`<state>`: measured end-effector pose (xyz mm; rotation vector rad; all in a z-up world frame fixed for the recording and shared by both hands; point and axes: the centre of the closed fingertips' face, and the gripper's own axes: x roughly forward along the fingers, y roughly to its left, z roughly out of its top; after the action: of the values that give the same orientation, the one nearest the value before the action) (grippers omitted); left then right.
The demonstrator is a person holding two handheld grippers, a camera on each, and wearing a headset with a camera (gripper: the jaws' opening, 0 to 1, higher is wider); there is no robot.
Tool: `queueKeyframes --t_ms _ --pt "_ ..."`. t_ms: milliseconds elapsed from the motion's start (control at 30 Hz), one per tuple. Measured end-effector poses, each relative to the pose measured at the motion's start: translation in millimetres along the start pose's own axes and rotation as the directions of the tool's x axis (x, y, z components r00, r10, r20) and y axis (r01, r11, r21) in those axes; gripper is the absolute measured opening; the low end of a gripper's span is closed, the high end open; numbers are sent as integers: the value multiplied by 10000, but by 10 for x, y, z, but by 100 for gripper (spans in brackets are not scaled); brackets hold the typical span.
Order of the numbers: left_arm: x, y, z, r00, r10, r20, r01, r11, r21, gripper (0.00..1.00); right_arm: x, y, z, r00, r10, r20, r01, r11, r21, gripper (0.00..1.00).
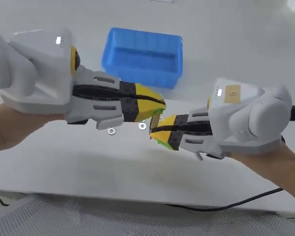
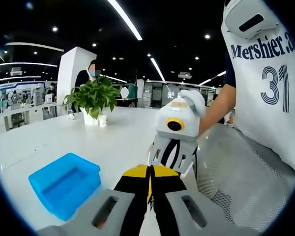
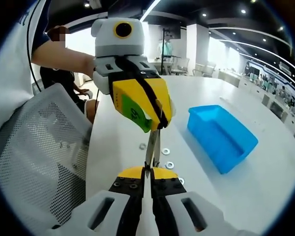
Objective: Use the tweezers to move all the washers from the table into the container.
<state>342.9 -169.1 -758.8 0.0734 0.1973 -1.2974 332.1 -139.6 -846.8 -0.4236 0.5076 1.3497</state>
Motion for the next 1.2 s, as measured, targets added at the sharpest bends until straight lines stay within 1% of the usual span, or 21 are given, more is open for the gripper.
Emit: queueKeyframes --t_ms 200,267,300,367,400,500,567,633,733,800,933,1200 --pt "47 63 83 9996 73 271 -67 9998 -195 4 -31 -97 11 9998 -179 79 177 9996 215 7" --pt "61 89 90 9996 65 277 -60 9998 -183 4 -51 -124 -6 9998 -206 73 203 9992 348 8" --pt "57 103 79 9997 -6 262 13 9997 -248 4 -56 -136 -13 9996 -257 66 254 9990 366 11" --pt "97 88 63 9998 -67 161 70 9998 -184 4 -79 -175 -26 9995 -317 94 312 9983 495 12" --pt "126 63 60 9997 -170 153 174 9996 -200 4 -95 -199 -27 9992 -369 140 362 9982 486 12" --pt "164 69 58 9996 -223 164 226 9996 -178 4 -102 -214 -32 9994 -305 158 296 9981 537 12" --pt "185 63 72 9994 -294 199 298 9994 -174 4 -103 -211 -24 9995 -271 179 262 9985 478 12" --pt "190 56 82 9991 -364 195 366 9992 -134 4 -111 -224 -19 9994 -309 155 305 9992 239 12" --pt "193 54 102 9989 -446 173 447 9990 -59 4 -119 -243 -9 9994 -289 178 285 9994 203 12" --pt "187 67 111 9988 -464 177 463 9989 10 4 -117 -269 2 9994 -313 167 310 9994 179 12" --pt "181 107 138 9988 -425 249 422 9990 158 4 -107 -317 33 9991 -401 111 402 9991 -99 12" --pt "259 112 160 9988 -433 227 423 9982 415 4 -67 -406 20 9983 -580 -66 577 9974 -443 12"
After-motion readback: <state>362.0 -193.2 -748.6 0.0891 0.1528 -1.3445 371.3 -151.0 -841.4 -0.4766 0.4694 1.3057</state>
